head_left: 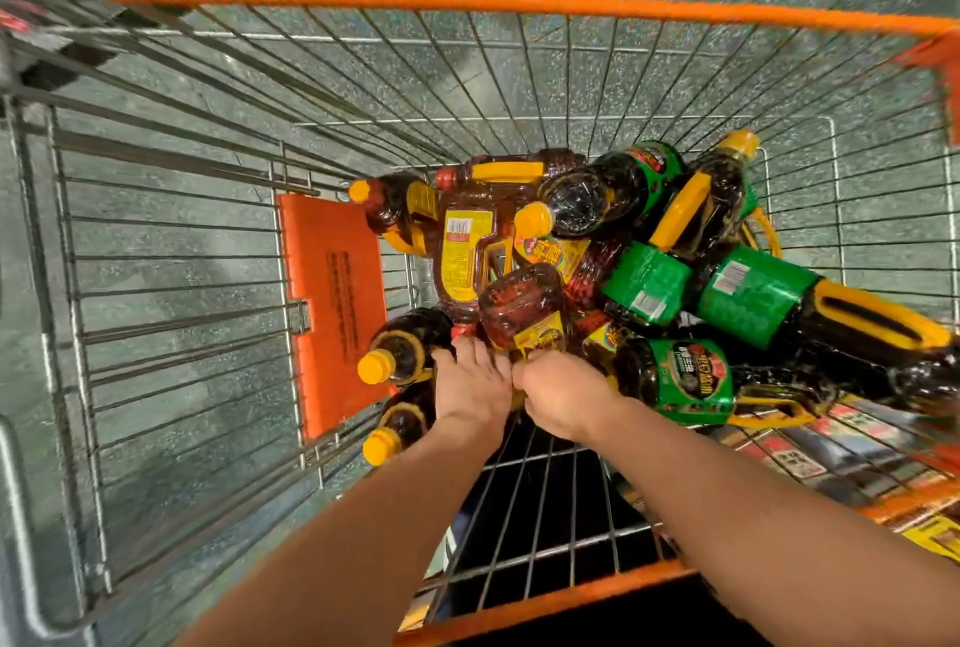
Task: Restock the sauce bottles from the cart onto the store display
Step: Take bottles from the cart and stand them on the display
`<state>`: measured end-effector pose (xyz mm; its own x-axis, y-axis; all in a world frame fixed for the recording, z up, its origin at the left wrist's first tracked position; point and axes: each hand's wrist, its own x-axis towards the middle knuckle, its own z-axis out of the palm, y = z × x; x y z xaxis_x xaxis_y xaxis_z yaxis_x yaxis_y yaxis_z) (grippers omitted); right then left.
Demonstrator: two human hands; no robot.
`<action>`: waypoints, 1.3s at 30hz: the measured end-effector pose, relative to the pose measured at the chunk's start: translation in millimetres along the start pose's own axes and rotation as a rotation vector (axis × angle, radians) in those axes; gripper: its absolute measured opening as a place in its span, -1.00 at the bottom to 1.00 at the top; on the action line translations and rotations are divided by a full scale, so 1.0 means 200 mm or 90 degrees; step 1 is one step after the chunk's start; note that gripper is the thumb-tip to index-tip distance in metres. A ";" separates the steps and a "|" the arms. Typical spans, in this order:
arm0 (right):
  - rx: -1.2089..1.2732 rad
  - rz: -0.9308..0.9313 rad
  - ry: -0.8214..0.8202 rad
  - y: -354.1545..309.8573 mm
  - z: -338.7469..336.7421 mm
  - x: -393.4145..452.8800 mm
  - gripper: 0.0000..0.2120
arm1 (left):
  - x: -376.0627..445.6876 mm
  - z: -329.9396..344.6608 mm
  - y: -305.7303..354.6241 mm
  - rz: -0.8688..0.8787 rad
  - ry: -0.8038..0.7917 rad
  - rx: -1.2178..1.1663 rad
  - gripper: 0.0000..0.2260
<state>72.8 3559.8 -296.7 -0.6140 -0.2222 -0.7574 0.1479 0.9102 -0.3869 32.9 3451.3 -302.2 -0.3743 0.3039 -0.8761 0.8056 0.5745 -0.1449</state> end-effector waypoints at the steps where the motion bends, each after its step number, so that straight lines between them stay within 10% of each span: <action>1: 0.003 0.006 -0.001 0.00 0.00 0.00 -0.82 | 0.00 -0.01 0.00 -0.001 0.000 0.013 -0.38; 20: 0.114 0.114 0.061 -0.08 -0.35 -0.28 -0.76 | -0.65 -0.45 -0.36 -0.064 0.113 -0.109 -0.25; 35: 0.898 0.232 0.338 -0.09 -0.63 -0.63 -0.79 | -1.26 -0.69 -0.36 -0.025 0.357 -0.158 0.08; 39: 0.662 0.224 0.469 -0.09 -0.83 -0.86 -0.76 | -1.26 -0.66 -0.34 -0.018 0.316 -0.239 0.11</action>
<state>46.4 3639.4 -72.6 -0.6467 0.5115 -0.5658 0.7043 0.1157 -0.7004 12.9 3435.7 -11.2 -0.6343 0.5501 -0.5432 0.6098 0.7879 0.0857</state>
